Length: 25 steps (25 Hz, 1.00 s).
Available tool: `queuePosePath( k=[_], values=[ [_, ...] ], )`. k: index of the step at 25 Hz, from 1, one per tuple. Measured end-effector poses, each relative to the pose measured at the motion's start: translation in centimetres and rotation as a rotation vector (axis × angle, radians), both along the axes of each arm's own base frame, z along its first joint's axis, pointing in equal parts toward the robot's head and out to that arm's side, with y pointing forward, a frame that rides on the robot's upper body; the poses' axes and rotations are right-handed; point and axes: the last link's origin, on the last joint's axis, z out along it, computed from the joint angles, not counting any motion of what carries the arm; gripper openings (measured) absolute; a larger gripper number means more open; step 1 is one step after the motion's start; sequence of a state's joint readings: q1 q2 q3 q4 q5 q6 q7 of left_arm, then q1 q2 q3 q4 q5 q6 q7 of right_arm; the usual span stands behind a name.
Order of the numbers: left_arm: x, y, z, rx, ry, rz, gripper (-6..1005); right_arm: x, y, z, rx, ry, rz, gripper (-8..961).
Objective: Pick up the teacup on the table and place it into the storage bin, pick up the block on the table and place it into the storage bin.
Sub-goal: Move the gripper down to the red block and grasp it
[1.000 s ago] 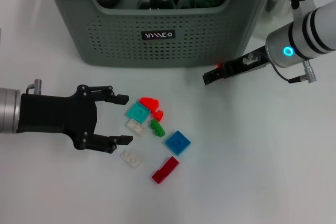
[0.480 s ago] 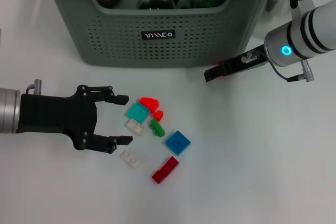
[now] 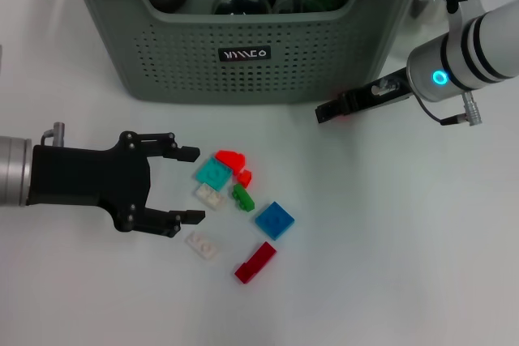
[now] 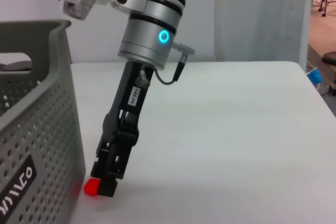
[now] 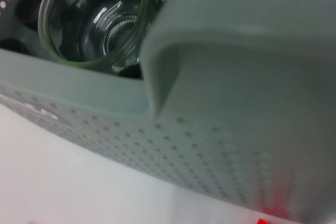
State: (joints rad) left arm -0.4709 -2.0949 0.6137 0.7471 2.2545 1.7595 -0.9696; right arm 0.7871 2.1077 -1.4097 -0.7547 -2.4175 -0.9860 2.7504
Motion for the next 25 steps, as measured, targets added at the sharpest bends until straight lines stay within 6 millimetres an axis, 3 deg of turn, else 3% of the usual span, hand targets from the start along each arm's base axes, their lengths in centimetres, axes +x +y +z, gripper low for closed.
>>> queuePosePath(
  k=[19, 25],
  values=[
    [0.04, 0.01, -0.01, 0.002, -0.002, -0.002, 830, -0.31, 0.13, -0.56, 0.005, -0.018, 0.028, 779],
    [0.02, 0.01, 0.01, 0.003, -0.002, -0.001, 831, -0.38, 0.13, -0.63, 0.002, -0.016, 0.027, 699]
  ],
)
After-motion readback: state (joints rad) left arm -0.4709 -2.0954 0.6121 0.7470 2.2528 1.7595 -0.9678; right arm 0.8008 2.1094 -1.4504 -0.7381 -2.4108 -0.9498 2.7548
